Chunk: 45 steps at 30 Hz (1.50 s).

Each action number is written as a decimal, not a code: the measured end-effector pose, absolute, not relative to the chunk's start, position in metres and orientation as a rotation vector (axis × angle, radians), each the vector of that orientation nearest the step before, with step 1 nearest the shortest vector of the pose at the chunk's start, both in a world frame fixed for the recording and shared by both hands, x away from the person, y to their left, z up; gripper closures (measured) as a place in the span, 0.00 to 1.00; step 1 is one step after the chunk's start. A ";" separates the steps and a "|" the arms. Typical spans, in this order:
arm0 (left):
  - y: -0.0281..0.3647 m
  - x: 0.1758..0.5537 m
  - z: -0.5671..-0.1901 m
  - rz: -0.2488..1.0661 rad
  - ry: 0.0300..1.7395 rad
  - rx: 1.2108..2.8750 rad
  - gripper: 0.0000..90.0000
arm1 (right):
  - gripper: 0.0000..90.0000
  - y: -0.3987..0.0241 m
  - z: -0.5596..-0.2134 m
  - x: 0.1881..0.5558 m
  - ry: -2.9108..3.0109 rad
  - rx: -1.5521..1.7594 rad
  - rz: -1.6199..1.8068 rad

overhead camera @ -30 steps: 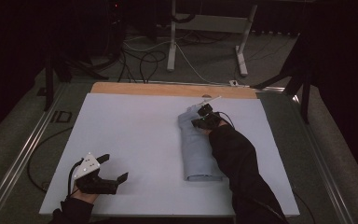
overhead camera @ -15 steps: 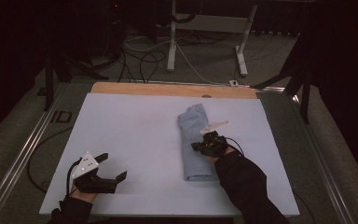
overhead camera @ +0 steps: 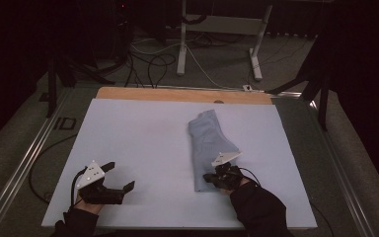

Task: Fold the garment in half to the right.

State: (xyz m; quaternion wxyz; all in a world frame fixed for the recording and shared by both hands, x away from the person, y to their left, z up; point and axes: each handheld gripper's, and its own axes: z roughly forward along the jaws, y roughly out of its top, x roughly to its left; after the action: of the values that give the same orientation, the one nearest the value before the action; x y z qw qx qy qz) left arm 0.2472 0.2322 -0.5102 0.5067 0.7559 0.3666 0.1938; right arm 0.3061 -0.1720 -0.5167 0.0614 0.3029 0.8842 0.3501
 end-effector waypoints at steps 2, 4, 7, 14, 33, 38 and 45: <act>0.232 0.247 -0.510 0.468 0.884 1.822 0.00 | 1.00 -0.172 -0.523 0.303 2.682 0.938 1.098; 0.232 0.248 -0.511 0.466 0.883 1.824 0.00 | 1.00 -0.170 -0.522 0.301 2.693 0.907 1.084; 0.231 0.248 -0.511 0.460 0.886 1.822 0.00 | 1.00 -0.167 -0.524 0.296 2.698 0.899 1.096; 0.232 0.248 -0.510 0.463 0.881 1.820 0.00 | 1.00 -0.163 -0.524 0.293 2.713 0.877 1.106; 0.235 0.248 -0.506 0.466 0.889 1.798 0.00 | 0.94 -0.166 -0.505 0.298 2.660 0.818 1.244; 0.237 0.248 -0.505 0.465 0.890 1.800 0.00 | 0.69 -0.173 -0.488 0.303 2.611 0.784 1.306; 0.237 0.248 -0.505 0.461 0.888 1.807 0.00 | 0.32 -0.176 -0.480 0.310 2.597 0.779 1.350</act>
State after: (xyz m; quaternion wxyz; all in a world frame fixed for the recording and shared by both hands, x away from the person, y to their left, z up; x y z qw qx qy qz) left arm 0.2482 0.2370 -0.5053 0.5122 0.7513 0.3693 0.1917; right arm 0.3101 -0.1758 -0.4803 0.0562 0.2569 0.8560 0.4450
